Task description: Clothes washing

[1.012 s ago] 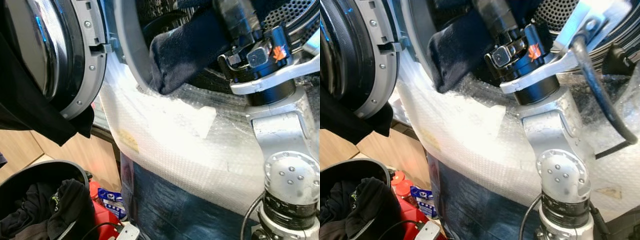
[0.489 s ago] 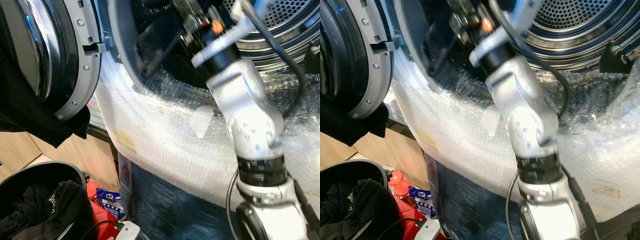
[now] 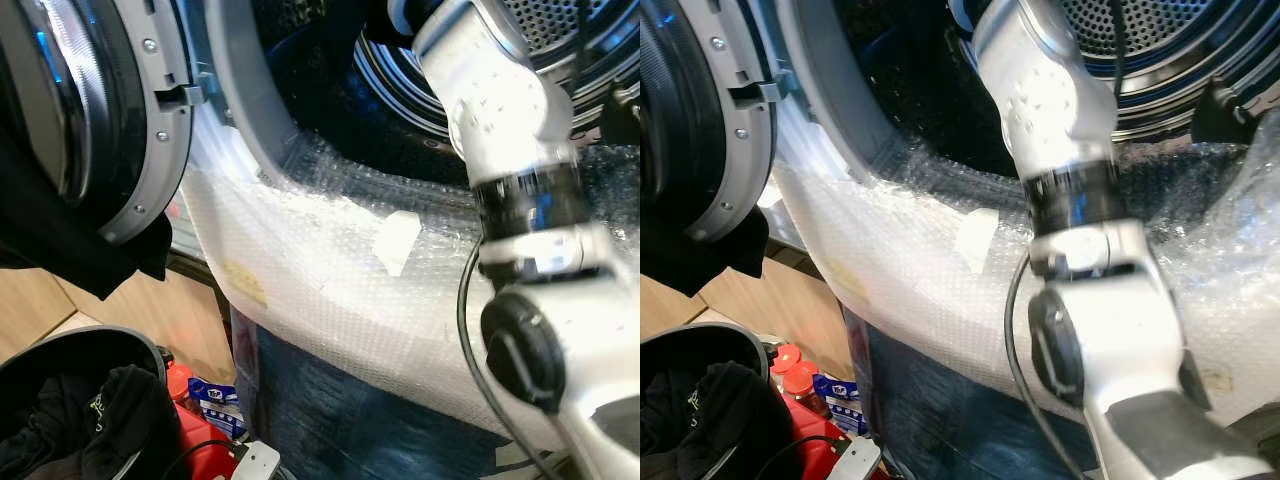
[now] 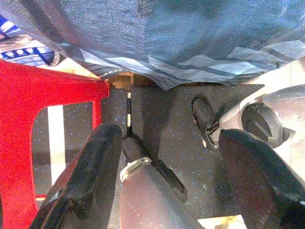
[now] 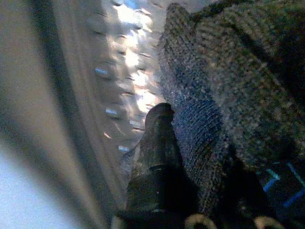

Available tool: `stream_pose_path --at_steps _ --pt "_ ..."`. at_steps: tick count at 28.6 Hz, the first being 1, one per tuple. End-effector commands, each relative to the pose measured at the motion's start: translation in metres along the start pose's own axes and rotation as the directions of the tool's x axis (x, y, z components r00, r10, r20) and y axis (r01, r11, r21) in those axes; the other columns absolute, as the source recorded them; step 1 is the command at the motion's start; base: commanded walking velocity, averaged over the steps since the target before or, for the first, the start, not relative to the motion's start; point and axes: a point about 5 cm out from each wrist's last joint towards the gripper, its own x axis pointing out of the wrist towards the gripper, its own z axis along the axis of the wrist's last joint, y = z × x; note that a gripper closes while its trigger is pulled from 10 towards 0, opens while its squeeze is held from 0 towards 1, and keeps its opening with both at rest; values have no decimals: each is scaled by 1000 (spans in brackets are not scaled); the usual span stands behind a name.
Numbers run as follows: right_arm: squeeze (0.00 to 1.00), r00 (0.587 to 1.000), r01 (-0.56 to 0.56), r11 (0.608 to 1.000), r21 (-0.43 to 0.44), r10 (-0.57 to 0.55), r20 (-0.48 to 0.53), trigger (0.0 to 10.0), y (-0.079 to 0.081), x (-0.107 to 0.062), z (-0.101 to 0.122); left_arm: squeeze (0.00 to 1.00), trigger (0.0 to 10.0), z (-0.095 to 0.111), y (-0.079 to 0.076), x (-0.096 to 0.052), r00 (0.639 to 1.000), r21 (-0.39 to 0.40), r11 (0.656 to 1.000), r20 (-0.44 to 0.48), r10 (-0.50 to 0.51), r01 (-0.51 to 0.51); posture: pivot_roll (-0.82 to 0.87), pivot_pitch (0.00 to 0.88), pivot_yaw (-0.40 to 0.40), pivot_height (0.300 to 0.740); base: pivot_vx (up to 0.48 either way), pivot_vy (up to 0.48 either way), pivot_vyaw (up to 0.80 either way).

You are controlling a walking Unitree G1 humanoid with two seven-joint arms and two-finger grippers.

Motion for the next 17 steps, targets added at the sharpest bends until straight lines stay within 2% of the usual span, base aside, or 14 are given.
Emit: stream_pose_path --at_steps 1,2,3,5,6,8,10,11,15,16,17 --pt "0 989 142 988 -63 -144 -36 10000 -15 3 -1 0 10000 -4 0 0 1000 7 1000 -28 -6 6 -45 0 3 740 0 0 0" --pt "0 989 142 988 -63 -144 -36 10000 -15 3 -1 0 10000 -4 0 0 1000 7 1000 -28 -6 6 -45 0 3 740 0 0 0" --pt "0 981 184 975 -122 -190 -43 10000 -22 4 -1 0 10000 -4 -1 0 1000 8 1000 -28 -6 7 -47 0 1 740 0 0 0" --pt "0 975 211 969 -132 -219 -47 10000 -26 4 -2 0 10000 -4 -1 0 1000 9 1000 -28 -7 7 -49 0 0 740 0 0 0" --pt "0 963 241 952 -188 -258 -72 10000 -31 4 -7 0 10000 -4 -1 0 1000 11 1000 -28 -7 8 -50 0 1 740 0 0 0" --pt "0 960 234 938 -258 -264 -91 10000 -32 4 -12 0 10000 -4 0 0 1000 10 1000 -29 -7 8 -51 0 4 740 0 0 0" --pt "0 958 234 930 -282 -270 -94 10000 -33 4 -14 0 10000 -4 0 0 1000 10 1000 -30 -7 8 -51 0 4 740 0 0 0" --pt "0 937 275 906 -323 -327 -120 10000 -43 1 -23 0 10000 -5 0 0 999 20 1000 -33 -5 6 -38 0 -4 740 0 0 0" --pt "0 912 311 890 -333 -378 -159 10000 -51 -2 -35 0 10000 -6 0 0 999 32 999 -36 0 1 -26 0 -6 740 0 0 0" --pt "153 910 303 881 -364 -381 -163 10000 -53 -3 -39 0 10000 -8 0 -1 999 28 1000 -38 3 -2 -24 0 -6 740 0 0 0" --pt "153 909 302 877 -373 -383 -166 10000 -53 -3 -40 0 10000 -8 0 -1 999 26 1000 -39 5 -4 -25 0 -6 740 0 0 0"
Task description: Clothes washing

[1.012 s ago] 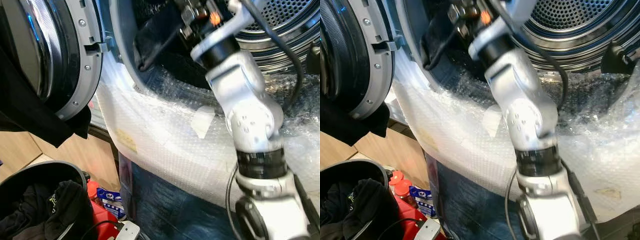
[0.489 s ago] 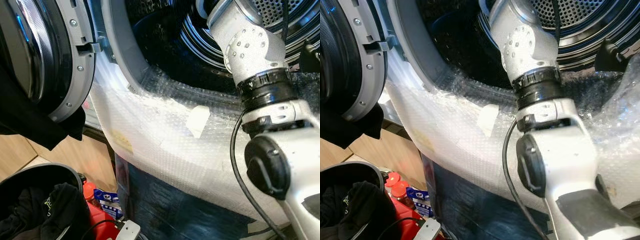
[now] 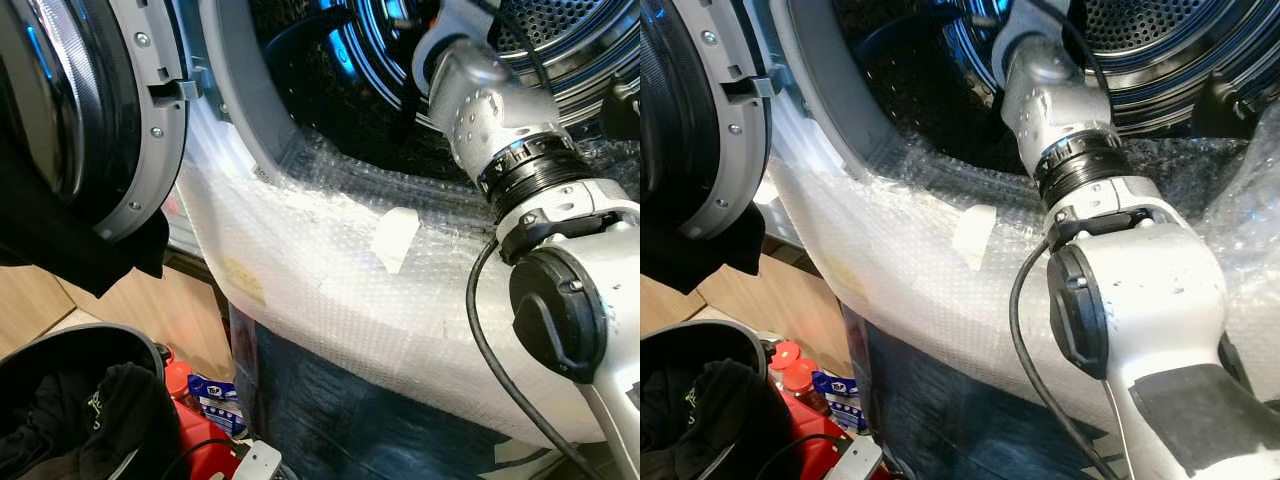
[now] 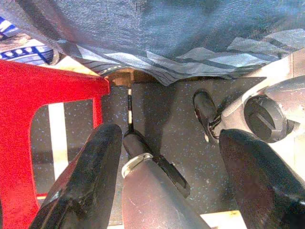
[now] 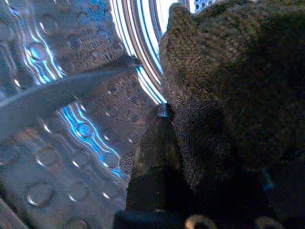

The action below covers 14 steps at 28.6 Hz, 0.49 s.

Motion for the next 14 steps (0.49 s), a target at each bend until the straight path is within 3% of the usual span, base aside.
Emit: stream_pose_path --at_steps 1,8,11,13,14 --pt "1000 1000 0 1000 -19 0 3 10000 2 0 0 0 10000 -8 -1 -1 1000 -4 1000 -31 2 -2 -26 0 -7 740 0 0 0" --pt "1000 999 -18 997 -75 16 -35 10000 5 0 -13 0 10000 -12 -2 -1 999 20 1000 -43 -5 6 -27 0 -4 740 0 0 0" --pt "1000 1000 13 996 -89 -11 19 10000 0 0 5 0 10000 -12 -2 -1 999 16 1000 -43 -2 3 -30 0 -3 740 0 0 0" --pt "1000 978 97 995 -9 -94 186 10000 -11 -4 42 0 10000 -12 -2 -1 999 16 1000 -44 -5 6 -37 0 4 740 0 0 0" --pt "1000 973 107 994 1 -105 205 10000 -12 -5 47 0 10000 -13 -2 -1 999 16 1000 -44 -5 6 -37 0 4 740 0 0 0"
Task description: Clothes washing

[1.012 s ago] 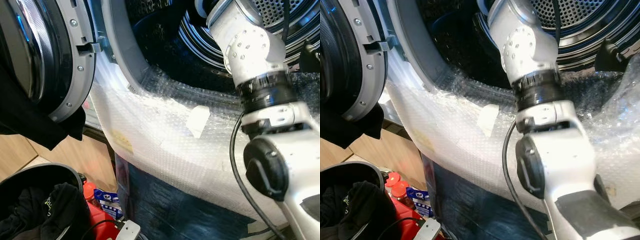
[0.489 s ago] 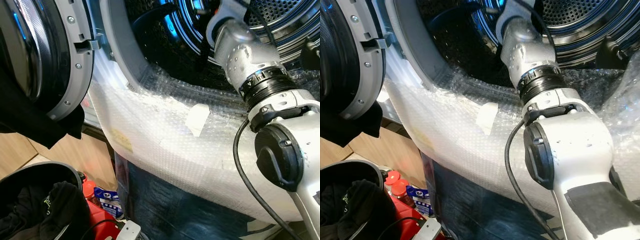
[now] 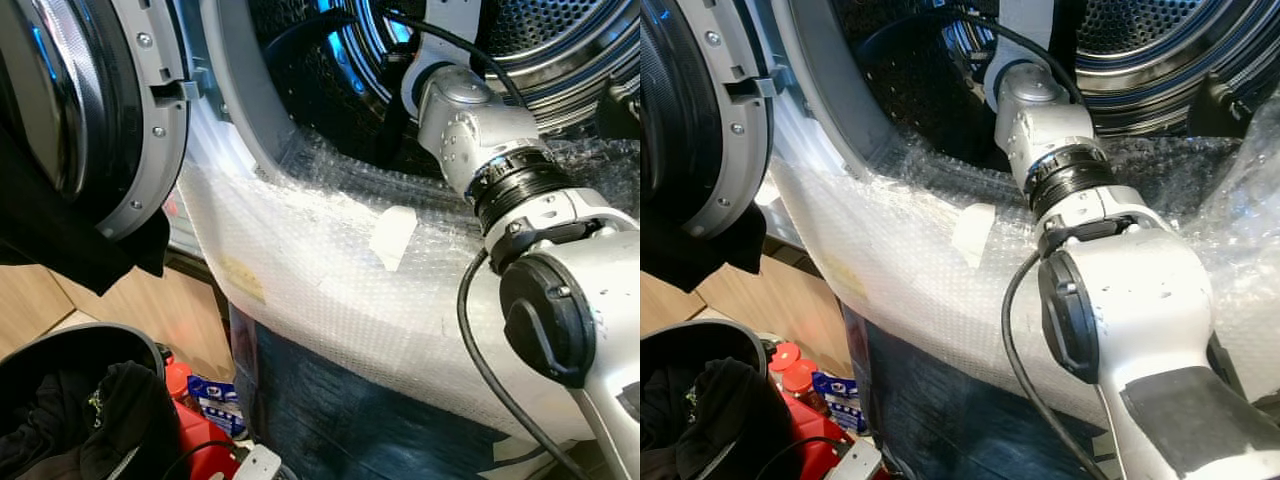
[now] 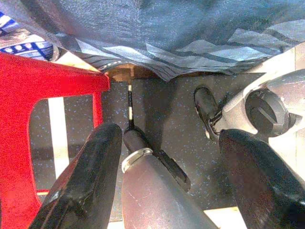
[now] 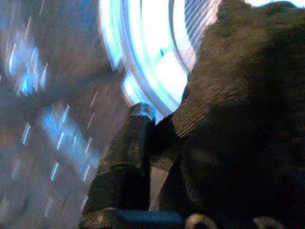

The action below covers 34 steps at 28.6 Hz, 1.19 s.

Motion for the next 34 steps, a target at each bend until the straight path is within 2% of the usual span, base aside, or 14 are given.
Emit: stream_pose_path --at_steps 1,3,4,5,6,9,11,17,20,22,28,30,31,34 --pt "1000 989 39 999 32 -44 141 10000 -6 -2 39 0 10000 -9 -1 -1 999 6 1000 -33 -5 5 -46 0 10 740 0 0 0" --pt "1000 992 25 1000 -17 -23 127 10000 -5 -2 34 0 10000 -8 -1 -1 999 7 1000 -33 -5 6 -48 0 12 740 0 0 0" --pt "1000 999 -25 997 -77 27 29 10000 -1 0 10 0 10000 -8 -1 -1 999 8 1000 -34 -6 6 -59 0 16 740 0 0 0" --pt "1000 999 -25 997 -77 27 29 10000 -1 0 10 0 10000 -8 -1 -1 999 8 1000 -34 -6 6 -59 0 16 740 0 0 0" --pt "1000 999 -33 991 -129 29 -28 10000 -3 1 -8 0 10000 -7 -1 -1 999 8 1000 -34 -7 8 -57 0 16 740 0 0 0" --pt "1000 999 -21 993 -115 17 -34 10000 -7 1 -10 0 10000 -7 -1 0 999 9 1000 -33 -8 9 -55 0 14 740 0 0 0" --pt "1000 995 56 996 -74 -50 84 10000 -21 1 23 0 10000 -7 -1 -1 1000 0 1000 -31 -5 5 -59 0 13 740 0 0 0" --pt "1000 966 63 993 -104 -34 257 10000 -21 -4 63 0 10000 -7 -2 0 1000 -1 1000 -31 -7 7 -60 0 10 740 0 0 0" --pt "1000 996 -67 979 -191 76 42 10000 -5 0 16 0 10000 -8 -2 0 999 -3 1000 -32 -9 9 -67 0 8 740 0 0 0" --pt "1000 995 -100 968 -230 104 8 10000 -1 0 1 0 10000 -8 -2 0 999 -7 1000 -33 -11 10 -58 0 7 740 0 0 0" --pt "1000 983 -135 976 -171 154 97 10000 5 -1 21 0 10000 -9 -2 0 999 -5 1000 -33 -10 10 -52 0 6 740 0 0 0" --pt "1000 960 -118 977 -178 159 231 10000 5 -5 52 0 10000 -10 -2 -1 999 -11 1000 -35 -7 6 -48 0 6 740 0 0 0" --pt "0 954 -122 976 -182 166 250 10000 6 -6 58 0 10000 -10 -2 -1 999 -14 1000 -36 -5 5 -46 0 11 740 0 0 0" --pt "0 966 -159 963 -218 197 169 10000 8 -4 44 0 10000 -10 -2 -1 999 -15 1000 -35 -4 3 -44 0 9 740 0 0 0"
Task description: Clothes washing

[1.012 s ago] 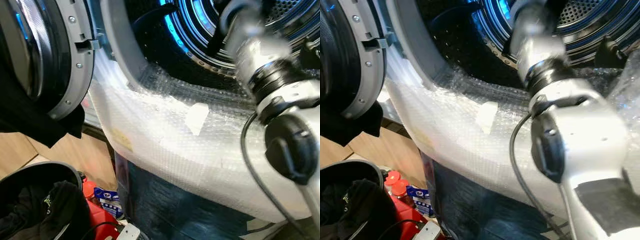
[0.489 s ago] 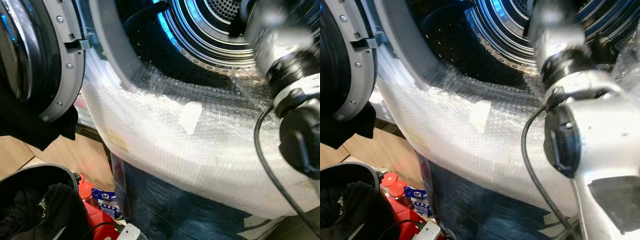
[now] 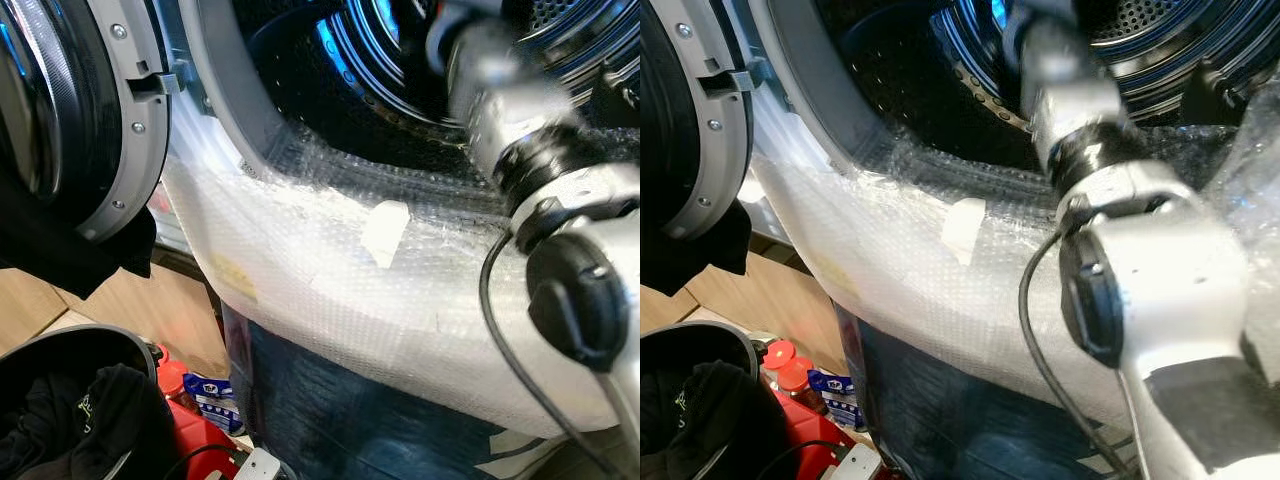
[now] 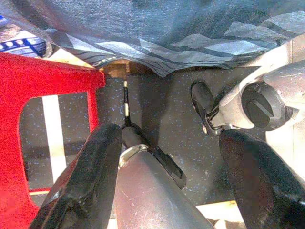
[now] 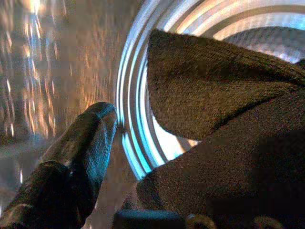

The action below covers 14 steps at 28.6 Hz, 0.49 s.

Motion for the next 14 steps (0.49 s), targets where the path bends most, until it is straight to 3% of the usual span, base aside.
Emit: stream_pose_path --at_steps 1,4,7,8,10,11,12,14 --pt "0 999 -27 1000 -17 26 -35 10000 3 0 -5 0 10000 -7 -1 0 1000 -3 1000 -31 -2 2 -44 0 9 740 0 0 0" --pt "0 991 -67 993 -101 55 -120 10000 7 -3 -28 0 10000 -6 -1 0 1000 0 1000 -28 -4 4 -51 0 8 740 0 0 0" --pt "0 994 -92 988 -128 84 -69 10000 4 -2 -18 0 10000 -4 -1 0 1000 1 1000 -25 -5 5 -41 0 4 740 0 0 0" --pt "0 998 -1 998 -64 5 64 10000 -12 0 15 0 10000 -4 -2 0 1000 -3 1000 -25 -4 4 -37 0 3 740 0 0 0" --pt "0 998 -1 998 -64 5 64 10000 -12 0 15 0 10000 -4 -2 0 1000 -3 1000 -25 -4 4 -37 0 3 740 0 0 0" --pt "0 995 30 999 -22 -28 97 10000 -18 0 25 0 10000 -4 -2 0 1000 -3 1000 -24 -3 3 -32 0 2 740 0 0 0" --pt "0 995 30 999 -22 -28 97 10000 -18 0 25 0 10000 -4 -2 0 1000 -3 1000 -24 -3 3 -32 0 2 740 0 0 0" --pt "0 996 -66 994 82 70 -50 10000 -3 0 3 0 10000 -5 -4 1 1000 -15 1000 -23 -4 3 -21 9 -11 740 0 0 0"
